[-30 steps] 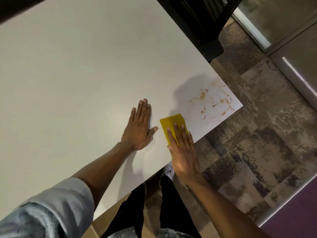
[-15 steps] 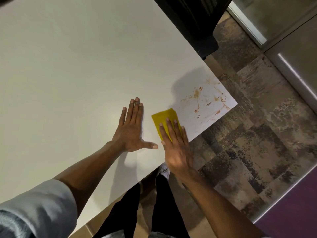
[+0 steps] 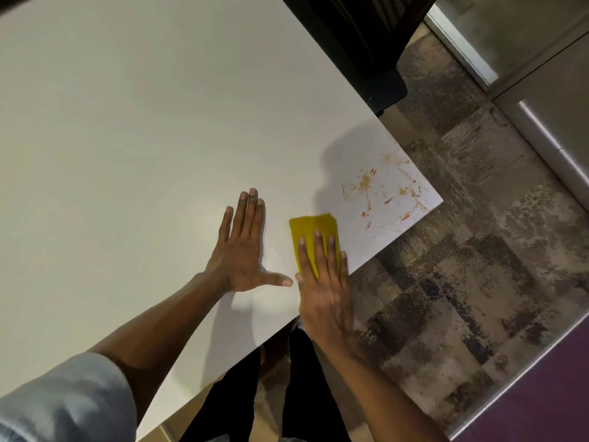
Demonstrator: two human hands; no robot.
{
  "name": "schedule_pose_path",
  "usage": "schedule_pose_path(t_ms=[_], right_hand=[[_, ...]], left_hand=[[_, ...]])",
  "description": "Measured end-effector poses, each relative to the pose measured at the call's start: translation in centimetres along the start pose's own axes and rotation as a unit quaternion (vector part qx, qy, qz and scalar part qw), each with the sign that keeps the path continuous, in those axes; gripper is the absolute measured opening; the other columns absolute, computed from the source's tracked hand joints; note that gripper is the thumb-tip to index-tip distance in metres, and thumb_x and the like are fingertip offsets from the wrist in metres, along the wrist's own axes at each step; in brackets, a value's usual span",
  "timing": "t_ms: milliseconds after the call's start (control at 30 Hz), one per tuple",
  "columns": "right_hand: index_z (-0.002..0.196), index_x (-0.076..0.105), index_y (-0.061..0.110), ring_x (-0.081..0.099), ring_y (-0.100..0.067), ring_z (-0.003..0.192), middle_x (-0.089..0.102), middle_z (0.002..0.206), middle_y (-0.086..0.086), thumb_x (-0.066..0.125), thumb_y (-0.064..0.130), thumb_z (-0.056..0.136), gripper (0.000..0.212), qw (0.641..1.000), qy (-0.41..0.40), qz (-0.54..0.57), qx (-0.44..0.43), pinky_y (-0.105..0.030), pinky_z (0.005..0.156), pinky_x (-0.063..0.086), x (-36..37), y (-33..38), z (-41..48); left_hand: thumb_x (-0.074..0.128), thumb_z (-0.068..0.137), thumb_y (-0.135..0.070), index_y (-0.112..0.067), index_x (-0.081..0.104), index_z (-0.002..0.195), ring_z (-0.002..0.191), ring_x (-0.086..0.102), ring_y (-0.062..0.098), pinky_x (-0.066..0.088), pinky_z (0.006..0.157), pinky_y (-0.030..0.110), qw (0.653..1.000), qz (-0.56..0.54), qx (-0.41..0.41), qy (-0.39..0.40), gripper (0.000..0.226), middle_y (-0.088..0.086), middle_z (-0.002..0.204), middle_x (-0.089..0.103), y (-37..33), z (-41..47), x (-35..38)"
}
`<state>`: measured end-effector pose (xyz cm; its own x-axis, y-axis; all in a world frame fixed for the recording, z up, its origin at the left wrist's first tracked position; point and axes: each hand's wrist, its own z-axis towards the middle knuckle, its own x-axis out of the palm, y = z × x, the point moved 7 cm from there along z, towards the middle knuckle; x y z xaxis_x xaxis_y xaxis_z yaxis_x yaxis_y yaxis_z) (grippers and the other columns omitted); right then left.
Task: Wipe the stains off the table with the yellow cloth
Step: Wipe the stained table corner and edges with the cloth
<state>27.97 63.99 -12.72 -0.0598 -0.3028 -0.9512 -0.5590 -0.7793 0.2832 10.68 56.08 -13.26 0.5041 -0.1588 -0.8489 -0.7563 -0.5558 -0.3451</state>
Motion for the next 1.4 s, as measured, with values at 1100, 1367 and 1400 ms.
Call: schedule_pose_path(t_ms=[1100,1367,1400], right_hand=[[0.171,0.003,0.022,-0.003,-0.037,0.167,-0.002,0.181,-0.011,0.028,0.039,0.115,0.064,1.0,0.007,-0.014,0.002,-0.061,0.133,0.018,-1.4,-1.4,3.3],[0.171,-0.001,0.024,-0.001,-0.034,0.168,0.0,0.181,-0.01,0.031,0.037,0.114,0.066,0.998,-0.013,-0.049,0.033,-0.058,0.134,0.015,-3.8,-6.1,11.7],[0.171,0.0,0.023,0.0,-0.034,0.168,0.0,0.181,-0.01,0.03,0.037,0.115,0.065,0.997,-0.022,-0.055,0.048,-0.057,0.134,0.015,-4.2,-6.6,12.8]], left_hand=[[0.042,0.056,-0.116,-0.005,-0.022,0.168,0.167,-0.025,0.032,0.003,0.135,0.066,1.0,0.017,-0.002,-0.007,0.171,0.013,0.179,-0.03,-0.2,0.0,-0.2],[0.044,0.057,-0.116,-0.006,-0.023,0.168,0.167,-0.025,0.032,0.001,0.135,0.065,1.0,0.026,-0.002,-0.008,0.17,0.013,0.179,-0.03,-0.1,0.4,-0.1],[0.044,0.056,-0.116,-0.006,-0.024,0.168,0.167,-0.025,0.032,0.001,0.135,0.065,1.0,0.025,-0.003,-0.007,0.17,0.013,0.179,-0.031,0.0,0.4,-0.1]])
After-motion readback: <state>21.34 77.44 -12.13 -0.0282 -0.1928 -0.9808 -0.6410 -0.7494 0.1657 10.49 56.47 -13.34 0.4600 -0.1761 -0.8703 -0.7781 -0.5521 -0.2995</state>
